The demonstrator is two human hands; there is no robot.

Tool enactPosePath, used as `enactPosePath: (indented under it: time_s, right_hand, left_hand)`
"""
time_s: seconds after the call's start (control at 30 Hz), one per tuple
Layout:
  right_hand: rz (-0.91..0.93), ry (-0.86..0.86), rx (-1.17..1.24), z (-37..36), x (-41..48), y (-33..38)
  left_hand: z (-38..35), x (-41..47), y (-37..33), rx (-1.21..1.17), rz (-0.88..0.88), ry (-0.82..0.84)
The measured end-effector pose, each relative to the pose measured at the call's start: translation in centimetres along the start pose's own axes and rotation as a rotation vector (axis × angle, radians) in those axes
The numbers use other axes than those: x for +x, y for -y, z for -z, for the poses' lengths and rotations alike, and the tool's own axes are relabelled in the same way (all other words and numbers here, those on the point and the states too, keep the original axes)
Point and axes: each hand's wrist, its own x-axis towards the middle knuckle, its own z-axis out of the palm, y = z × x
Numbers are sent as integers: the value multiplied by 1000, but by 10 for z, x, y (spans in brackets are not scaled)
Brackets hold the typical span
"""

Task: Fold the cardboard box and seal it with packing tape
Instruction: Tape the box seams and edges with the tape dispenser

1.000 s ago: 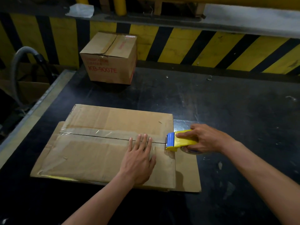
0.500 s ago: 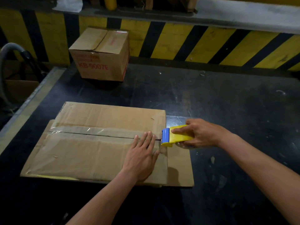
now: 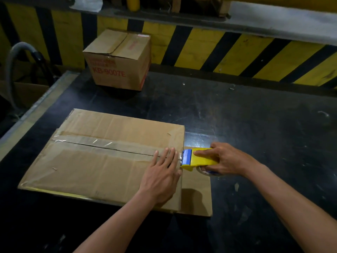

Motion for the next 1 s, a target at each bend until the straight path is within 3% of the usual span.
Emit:
enactPosePath:
  time_s: [0.57,1.0]
  right_hand:
    - [-53,-16,16,5,-29,-24]
    - [-42,125,-131,12,1,5]
  left_hand:
    - [-7,0,9,19,-10,-30]
    - [-12,2,9,4,-9,-47]
